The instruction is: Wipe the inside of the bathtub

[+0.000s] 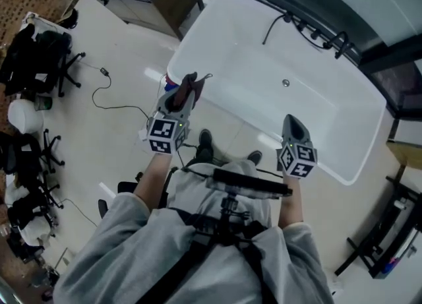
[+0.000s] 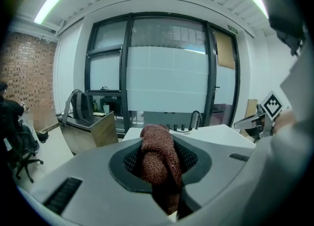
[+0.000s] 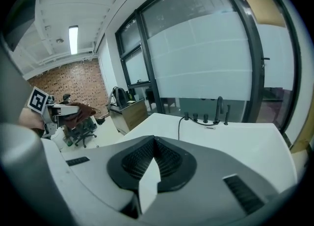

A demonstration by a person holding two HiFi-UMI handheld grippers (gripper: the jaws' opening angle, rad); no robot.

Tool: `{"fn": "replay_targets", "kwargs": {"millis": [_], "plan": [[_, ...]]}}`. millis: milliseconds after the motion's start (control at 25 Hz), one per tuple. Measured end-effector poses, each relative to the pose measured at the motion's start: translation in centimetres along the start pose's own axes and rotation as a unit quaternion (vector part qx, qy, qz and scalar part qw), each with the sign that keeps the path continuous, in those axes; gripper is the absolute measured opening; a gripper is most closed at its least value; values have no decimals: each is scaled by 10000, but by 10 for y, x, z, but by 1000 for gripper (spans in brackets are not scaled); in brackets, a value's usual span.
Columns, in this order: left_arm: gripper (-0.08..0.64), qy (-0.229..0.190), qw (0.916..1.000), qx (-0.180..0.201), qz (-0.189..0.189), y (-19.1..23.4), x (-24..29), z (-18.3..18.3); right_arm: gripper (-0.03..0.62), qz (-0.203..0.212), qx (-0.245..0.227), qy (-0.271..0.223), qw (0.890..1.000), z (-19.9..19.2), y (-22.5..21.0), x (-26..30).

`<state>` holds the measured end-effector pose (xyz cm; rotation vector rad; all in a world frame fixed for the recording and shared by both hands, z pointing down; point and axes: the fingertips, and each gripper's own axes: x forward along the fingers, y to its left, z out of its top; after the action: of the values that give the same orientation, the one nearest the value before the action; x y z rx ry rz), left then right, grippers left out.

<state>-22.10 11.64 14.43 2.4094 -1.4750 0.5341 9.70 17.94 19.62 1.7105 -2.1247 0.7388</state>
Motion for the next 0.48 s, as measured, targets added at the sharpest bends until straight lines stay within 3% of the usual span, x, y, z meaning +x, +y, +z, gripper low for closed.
{"fn": "replay_targets", "kwargs": {"millis": [480], "plan": [[98, 59, 9998, -136, -105, -31, -13, -4, 5, 53, -40, -71, 10000, 3, -9, -29]]}}
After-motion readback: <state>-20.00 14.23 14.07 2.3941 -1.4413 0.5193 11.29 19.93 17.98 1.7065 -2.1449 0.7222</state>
